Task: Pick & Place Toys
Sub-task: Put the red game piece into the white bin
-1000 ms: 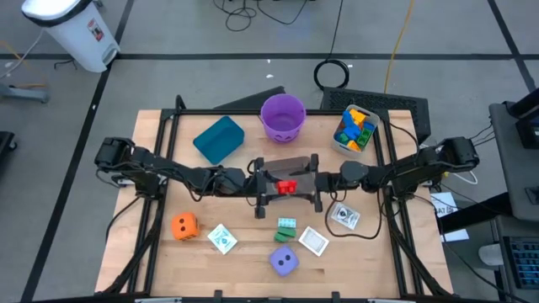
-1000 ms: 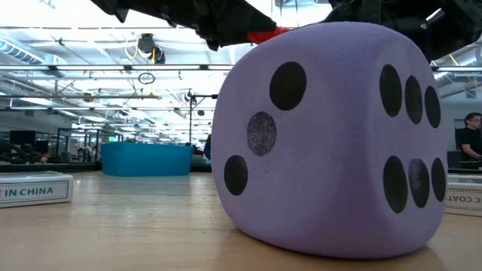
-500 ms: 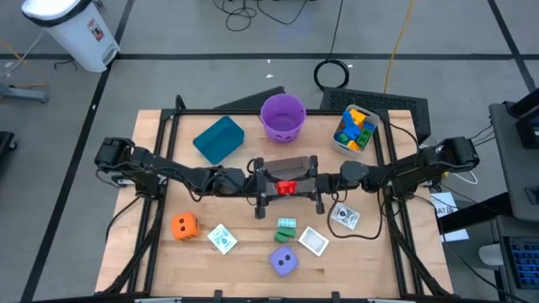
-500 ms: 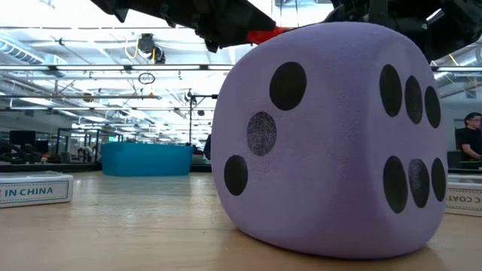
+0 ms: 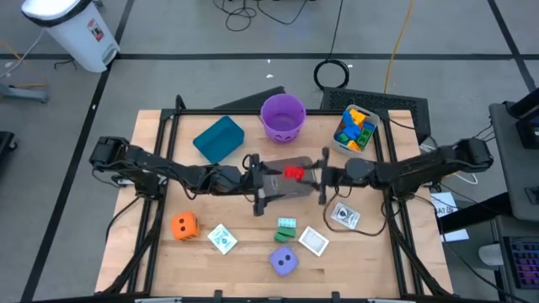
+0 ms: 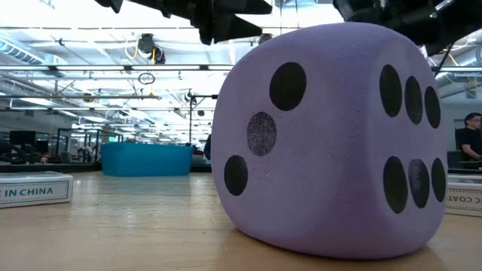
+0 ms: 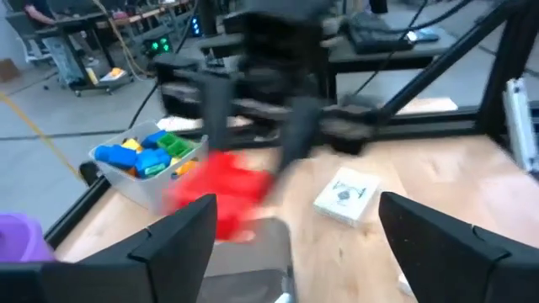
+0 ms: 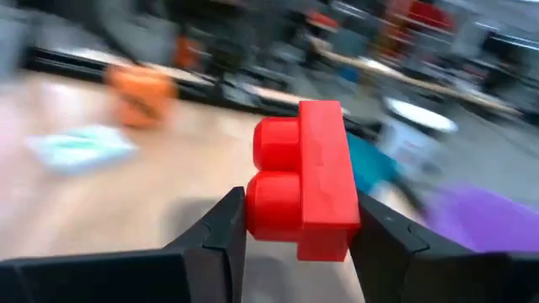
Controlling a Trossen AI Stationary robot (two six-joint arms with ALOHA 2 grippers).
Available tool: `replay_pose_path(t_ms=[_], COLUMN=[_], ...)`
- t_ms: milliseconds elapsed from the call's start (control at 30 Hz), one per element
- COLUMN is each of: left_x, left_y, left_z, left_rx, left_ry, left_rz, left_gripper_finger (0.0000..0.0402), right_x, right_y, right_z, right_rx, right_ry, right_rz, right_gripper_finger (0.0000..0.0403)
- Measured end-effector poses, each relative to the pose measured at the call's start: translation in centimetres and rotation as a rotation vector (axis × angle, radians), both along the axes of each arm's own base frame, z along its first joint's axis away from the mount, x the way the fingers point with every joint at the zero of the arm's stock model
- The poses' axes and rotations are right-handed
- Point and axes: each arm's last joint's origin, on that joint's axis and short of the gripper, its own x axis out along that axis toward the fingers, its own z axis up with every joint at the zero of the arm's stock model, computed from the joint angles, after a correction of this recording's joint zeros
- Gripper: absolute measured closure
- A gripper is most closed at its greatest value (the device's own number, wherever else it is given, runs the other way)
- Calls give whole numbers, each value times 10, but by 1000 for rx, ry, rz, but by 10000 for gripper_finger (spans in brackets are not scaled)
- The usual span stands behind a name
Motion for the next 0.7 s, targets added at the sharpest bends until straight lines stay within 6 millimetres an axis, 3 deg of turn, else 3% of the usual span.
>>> replay_pose_path(t_ms=[267, 533, 700], left_x=[-1, -1, -1], left_y=[1, 2, 3], left_z=[-5, -7, -7], left_rx=[0, -9, -10], left_ry=[49, 67, 67], left_rz=[32, 35, 39], left_gripper_finger=[62, 62, 62], right_x=[-40, -79, -102], right_y=[-37, -86, -107], right_z=[7, -11, -22], right_rx=[-15, 217, 341], right_ry=[150, 304, 357], right_rz=[-503, -922, -1149], right_gripper_finger=[267, 272, 272])
